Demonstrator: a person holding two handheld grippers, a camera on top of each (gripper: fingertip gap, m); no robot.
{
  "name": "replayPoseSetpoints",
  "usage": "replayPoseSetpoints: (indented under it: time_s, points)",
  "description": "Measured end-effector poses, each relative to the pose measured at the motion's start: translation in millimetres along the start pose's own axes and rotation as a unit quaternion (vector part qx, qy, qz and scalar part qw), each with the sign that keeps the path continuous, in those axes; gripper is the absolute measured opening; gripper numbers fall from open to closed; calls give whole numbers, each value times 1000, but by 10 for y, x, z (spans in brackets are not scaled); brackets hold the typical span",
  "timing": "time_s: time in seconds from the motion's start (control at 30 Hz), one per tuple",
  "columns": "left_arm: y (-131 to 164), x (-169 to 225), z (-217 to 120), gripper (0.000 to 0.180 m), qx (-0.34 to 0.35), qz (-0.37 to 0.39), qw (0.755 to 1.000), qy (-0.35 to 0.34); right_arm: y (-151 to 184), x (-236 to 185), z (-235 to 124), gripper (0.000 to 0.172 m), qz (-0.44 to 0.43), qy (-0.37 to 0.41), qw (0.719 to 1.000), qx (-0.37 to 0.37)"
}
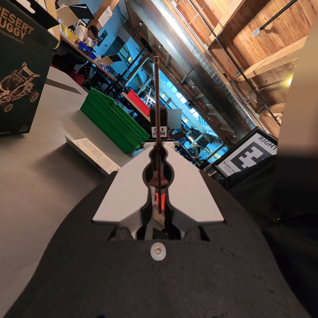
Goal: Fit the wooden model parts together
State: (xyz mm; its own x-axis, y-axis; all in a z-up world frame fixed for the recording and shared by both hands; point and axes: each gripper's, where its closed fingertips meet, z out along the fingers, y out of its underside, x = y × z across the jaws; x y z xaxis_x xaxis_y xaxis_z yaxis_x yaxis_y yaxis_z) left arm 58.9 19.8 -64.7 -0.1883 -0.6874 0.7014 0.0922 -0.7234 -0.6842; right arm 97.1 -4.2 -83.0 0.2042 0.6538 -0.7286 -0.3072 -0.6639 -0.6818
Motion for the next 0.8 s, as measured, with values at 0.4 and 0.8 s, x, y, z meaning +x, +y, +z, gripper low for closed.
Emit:
replayPoseSetpoints:
  time_s: [0.4, 0.8]
  points:
    - [-3, 13, 5, 1, -3, 11, 1000, -17, -5, -35, 4, 2, -5, 1, 1000, -1]
    - [-153, -223, -96, 31, 39, 53, 990, -125, -167, 37, -26, 1, -160, 142, 977, 2]
